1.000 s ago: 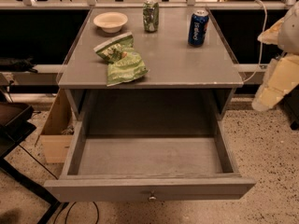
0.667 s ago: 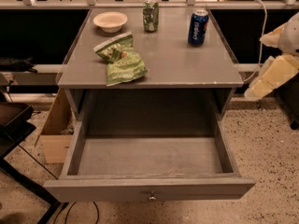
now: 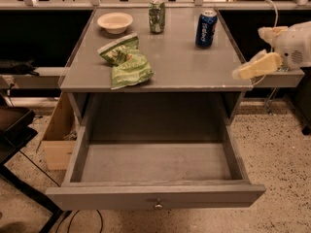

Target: Place pepsi can into top drawer

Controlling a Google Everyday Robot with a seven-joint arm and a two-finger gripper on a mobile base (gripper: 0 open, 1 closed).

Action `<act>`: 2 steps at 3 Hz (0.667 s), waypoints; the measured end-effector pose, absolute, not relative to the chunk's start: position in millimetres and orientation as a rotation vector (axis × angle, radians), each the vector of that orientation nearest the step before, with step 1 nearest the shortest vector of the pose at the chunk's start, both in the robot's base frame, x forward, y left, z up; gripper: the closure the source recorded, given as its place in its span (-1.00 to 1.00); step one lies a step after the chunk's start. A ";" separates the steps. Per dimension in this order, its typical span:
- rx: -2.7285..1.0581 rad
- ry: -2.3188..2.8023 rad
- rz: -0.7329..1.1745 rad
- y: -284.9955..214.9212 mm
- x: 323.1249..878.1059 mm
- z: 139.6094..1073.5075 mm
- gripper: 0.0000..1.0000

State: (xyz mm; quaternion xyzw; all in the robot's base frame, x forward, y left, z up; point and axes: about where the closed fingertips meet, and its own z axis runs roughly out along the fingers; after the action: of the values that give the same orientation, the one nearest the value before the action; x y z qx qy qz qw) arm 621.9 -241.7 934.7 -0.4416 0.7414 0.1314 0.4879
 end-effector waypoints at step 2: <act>-0.899 1.645 0.207 -254.2 685.4 952.6 -1.00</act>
Offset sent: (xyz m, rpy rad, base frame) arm 0.0419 -0.0044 0.0079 0.0720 -0.1354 -0.0552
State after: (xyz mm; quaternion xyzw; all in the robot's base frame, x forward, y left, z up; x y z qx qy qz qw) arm 685.4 -254.2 952.6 -0.3858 0.7058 0.0890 0.5874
